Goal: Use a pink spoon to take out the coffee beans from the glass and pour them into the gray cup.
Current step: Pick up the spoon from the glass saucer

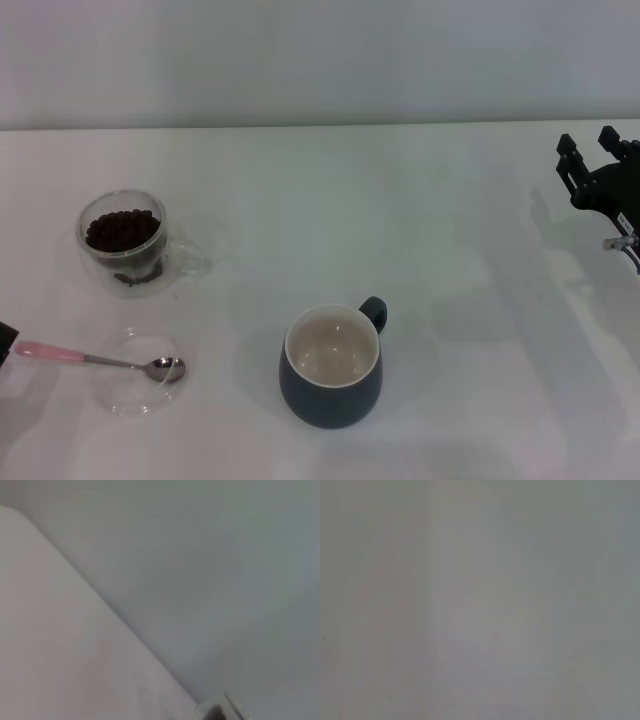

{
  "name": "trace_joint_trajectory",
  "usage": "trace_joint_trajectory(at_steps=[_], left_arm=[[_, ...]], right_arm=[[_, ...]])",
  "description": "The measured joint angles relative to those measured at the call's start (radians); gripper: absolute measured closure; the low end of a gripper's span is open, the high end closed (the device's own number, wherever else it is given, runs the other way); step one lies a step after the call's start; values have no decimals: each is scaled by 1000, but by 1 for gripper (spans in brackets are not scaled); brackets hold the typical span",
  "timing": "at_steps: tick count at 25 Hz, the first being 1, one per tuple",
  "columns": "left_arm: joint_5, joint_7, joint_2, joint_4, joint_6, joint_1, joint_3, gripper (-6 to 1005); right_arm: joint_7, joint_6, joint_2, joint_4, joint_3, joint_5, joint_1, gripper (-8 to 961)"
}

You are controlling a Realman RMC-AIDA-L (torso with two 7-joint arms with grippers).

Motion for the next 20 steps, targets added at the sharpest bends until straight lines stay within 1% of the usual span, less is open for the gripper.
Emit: trace_joint_trajectory(at_steps=[4,11,17,20], left_arm=[[19,-18,-4,-6,-57,-22,2,124],[54,-65,-4,1,-70,-44,3,124],[64,-82,-4,2,-70,-47,3,127],[65,-90,-5,2,-70,-48,3,170]], right_arm=[[0,2,0,1,0,0,0,410],[0,5,1,3,0,0,0,410],[0,7,1,5,0,0,-2,410],[0,8,1,5,0,1,-3,410]])
